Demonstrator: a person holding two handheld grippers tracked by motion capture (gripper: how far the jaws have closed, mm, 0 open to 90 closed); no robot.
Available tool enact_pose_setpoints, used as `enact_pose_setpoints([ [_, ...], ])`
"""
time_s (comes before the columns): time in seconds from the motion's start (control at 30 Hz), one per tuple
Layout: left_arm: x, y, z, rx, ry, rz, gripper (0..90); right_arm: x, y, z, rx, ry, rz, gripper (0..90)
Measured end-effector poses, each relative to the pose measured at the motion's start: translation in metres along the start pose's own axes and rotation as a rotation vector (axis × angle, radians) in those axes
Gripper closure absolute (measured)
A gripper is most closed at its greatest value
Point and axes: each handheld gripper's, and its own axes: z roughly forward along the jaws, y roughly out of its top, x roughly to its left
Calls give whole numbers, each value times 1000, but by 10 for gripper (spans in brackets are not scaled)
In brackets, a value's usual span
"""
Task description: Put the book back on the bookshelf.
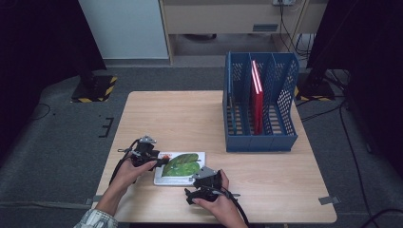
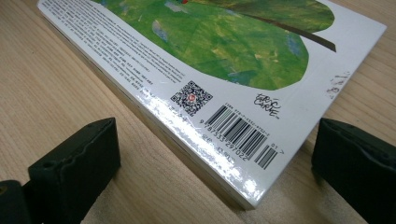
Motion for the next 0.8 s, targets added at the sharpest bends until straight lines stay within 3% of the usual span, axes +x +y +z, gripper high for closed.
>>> enact_pose_setpoints([
  [0.8, -3, 8, -11, -34, 3, -1, 351, 2, 2, 2, 3, -21, 19, 3],
])
